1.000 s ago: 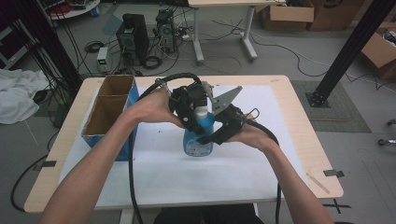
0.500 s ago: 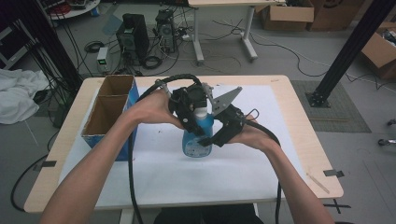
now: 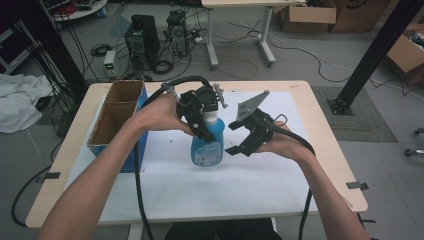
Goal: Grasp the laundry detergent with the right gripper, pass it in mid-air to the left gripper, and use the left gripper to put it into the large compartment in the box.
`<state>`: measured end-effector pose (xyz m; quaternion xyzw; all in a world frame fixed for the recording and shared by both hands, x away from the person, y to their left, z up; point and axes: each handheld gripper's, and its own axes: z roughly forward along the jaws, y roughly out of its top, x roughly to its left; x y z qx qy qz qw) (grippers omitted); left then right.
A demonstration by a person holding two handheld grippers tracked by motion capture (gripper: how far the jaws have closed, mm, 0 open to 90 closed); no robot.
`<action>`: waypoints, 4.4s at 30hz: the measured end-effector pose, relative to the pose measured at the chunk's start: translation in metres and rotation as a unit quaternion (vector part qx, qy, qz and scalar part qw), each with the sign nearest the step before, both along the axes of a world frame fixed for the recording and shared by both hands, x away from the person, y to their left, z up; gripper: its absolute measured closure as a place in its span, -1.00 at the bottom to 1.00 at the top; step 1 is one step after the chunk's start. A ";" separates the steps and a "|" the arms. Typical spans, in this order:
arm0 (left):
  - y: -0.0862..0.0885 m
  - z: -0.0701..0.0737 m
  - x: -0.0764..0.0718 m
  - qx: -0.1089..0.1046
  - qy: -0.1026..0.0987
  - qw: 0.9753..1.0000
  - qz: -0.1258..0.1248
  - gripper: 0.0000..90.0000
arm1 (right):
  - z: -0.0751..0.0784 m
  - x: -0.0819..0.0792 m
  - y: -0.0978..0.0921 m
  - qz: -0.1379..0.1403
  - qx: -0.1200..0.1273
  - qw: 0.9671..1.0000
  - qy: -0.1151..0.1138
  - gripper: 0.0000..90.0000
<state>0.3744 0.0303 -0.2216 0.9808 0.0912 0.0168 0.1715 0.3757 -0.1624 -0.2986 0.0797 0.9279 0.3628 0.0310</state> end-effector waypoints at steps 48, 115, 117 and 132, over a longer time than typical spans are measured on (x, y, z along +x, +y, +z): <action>0.117 0.121 0.027 0.027 -0.037 0.909 0.414 -0.15 | -0.010 0.009 -0.075 -0.134 -0.096 0.986 -0.014 -0.66; 0.211 -0.031 0.040 0.048 0.012 0.770 0.636 -0.15 | -0.042 0.007 -0.078 -0.142 -0.124 0.982 -0.005 -0.61; 0.211 -0.034 0.040 0.046 0.012 0.768 0.639 -0.15 | -0.043 0.007 -0.079 -0.141 -0.125 0.982 -0.003 -0.61; 0.211 -0.060 0.039 0.057 0.025 0.767 0.639 -0.15 | -0.046 0.006 -0.076 -0.139 -0.129 0.982 -0.001 -0.59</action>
